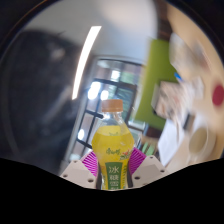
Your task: Pour water
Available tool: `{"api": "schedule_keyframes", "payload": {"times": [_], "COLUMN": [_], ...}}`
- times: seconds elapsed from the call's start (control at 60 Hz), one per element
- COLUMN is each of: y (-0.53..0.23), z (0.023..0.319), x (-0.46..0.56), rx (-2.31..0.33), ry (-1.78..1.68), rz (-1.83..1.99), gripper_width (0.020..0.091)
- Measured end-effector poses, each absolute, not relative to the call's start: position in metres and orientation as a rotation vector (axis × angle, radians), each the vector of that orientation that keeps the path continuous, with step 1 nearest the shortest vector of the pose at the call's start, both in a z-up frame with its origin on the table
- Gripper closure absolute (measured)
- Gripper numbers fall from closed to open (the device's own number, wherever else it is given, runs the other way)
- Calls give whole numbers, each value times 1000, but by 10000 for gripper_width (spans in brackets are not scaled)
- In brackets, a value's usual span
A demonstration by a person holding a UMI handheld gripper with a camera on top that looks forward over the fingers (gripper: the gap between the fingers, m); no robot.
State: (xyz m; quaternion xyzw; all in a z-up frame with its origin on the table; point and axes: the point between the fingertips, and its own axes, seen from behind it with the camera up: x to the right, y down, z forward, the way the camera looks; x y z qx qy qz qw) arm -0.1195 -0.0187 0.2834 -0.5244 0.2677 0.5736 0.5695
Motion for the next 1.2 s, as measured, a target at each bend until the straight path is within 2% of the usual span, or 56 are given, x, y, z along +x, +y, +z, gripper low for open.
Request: {"api": "schedule_keyframes", "payload": {"times": [0.033, 0.05, 0.133, 0.183, 0.233, 0.283, 0.35, 0.5, 0.55, 0.633, 0.667, 0.683, 0.7, 0.75, 0.767, 0.883, 0.917, 0.933, 0.95, 1.017, 1.05, 1.117, 1.167, 1.2], "y": [-62, -46, -85, -100, -108, -111, -107, -96, -99, -111, -119, -121, -125, -157, -142, -178, -180, -198, -174, -185, -195, -220, -235, -238], "z": [314, 326, 376, 388, 383, 364, 319, 187, 152, 114, 106, 117, 121, 110, 102, 103, 104, 106, 101, 103, 102, 100, 108, 111], "x": [-104, -93, -36, 2, 38, 73, 116, 161, 162, 151, 151, 148, 147, 146, 142, 141, 143, 138, 132, 130, 129, 124, 119, 117], "rx": [-1213, -1198, -1140, -1135, -1165, -1214, -1301, -1519, -1573, -1628, -1657, -1621, -1608, -1628, -1629, -1626, -1629, -1625, -1622, -1625, -1639, -1673, -1678, -1674], "ry": [492, 437, 216, 159, 130, 104, 89, 74, 68, 40, 31, 28, 12, 12, 17, 21, 24, 20, 25, 34, 31, 5, -3, -12], "rz": [1187, 1102, 678, 493, 355, 224, 79, -25, -33, -12, -12, -10, -26, -30, -29, -28, -31, -27, -26, -22, -28, -26, -21, -22], "gripper_width": [754, 755, 757, 757, 757, 754, 754, 755, 755, 754, 762, 771, 743, 754, 753, 751, 728, 690, 679, 592, 499, 240, 292, 296]}}
